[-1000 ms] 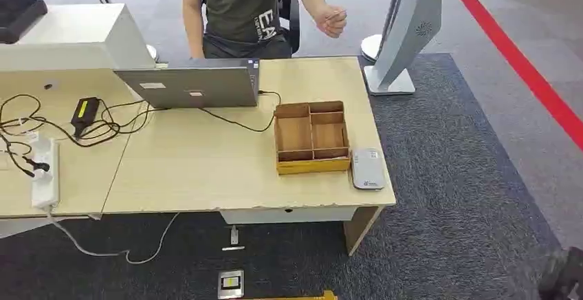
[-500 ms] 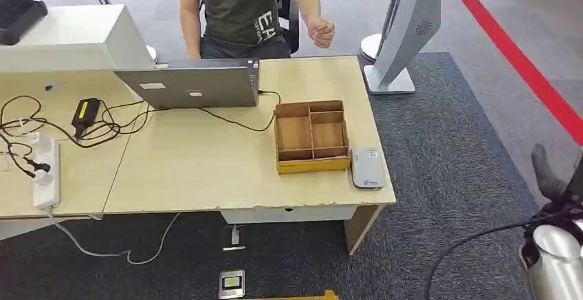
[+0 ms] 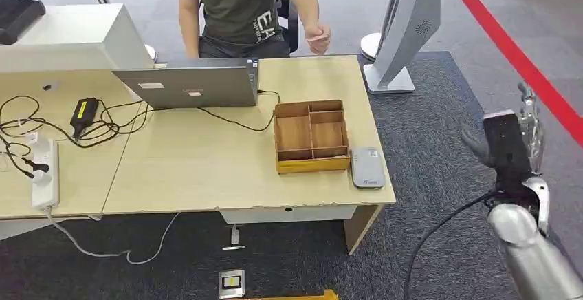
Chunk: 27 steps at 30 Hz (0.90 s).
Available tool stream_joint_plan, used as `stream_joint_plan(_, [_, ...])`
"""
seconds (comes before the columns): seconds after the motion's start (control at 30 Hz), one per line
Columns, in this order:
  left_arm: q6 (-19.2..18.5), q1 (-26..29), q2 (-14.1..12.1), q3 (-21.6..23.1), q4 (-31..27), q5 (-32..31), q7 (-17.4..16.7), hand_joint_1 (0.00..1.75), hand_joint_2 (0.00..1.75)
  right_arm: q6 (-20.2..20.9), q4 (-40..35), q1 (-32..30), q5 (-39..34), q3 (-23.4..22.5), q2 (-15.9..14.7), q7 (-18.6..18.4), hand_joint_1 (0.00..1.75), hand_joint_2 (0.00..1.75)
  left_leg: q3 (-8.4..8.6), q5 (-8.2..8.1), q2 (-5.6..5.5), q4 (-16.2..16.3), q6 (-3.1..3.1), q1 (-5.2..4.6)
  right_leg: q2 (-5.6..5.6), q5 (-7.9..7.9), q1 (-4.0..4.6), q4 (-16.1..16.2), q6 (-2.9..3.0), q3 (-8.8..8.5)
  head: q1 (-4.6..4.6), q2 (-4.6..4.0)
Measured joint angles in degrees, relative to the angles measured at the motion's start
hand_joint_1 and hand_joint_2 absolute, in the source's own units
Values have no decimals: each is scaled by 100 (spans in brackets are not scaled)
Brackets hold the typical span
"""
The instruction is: Pass the card to the sensor for recognition and then transmit it.
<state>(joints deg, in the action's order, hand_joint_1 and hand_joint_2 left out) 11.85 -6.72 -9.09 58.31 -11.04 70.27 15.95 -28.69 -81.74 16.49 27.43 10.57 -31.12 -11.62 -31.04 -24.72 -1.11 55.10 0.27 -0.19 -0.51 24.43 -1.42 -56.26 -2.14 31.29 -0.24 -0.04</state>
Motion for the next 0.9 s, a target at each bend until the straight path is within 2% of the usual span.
stream_joint_plan(0.17, [-109,-1,-7,136,0,-120,79,0,0,1027,-206,571,2216,495,11,-817,0,175,0,4,-1,0,-4,3,0,-4,4,-2,1,-1,2,0])
stream_joint_plan(0.23, [-146,-5,-7,179,0,-136,83,0,0,1318,-199,808,2968,745,50,-967,0,175,0,5,-1,0,-4,4,0,-5,6,-3,2,0,2,0])
stream_joint_plan(0.3, [-166,-9,-7,219,0,-144,83,0,0,1576,-156,1030,3364,968,105,-1063,0,175,0,5,-2,0,-5,8,0,-5,8,-1,2,0,2,0])
stream_joint_plan(0.53, [-170,-12,-9,319,0,-168,-50,0,0,1968,243,1590,3600,1555,297,-1129,0,175,-6,5,-3,0,-5,9,0,-5,9,-1,2,4,2,0])
stream_joint_plan(0.9, [-157,-9,-35,404,0,-214,-247,0,0,1618,1223,2164,3294,2203,645,-1142,0,175,-7,5,-2,0,-5,10,0,-6,10,-2,2,7,2,0])
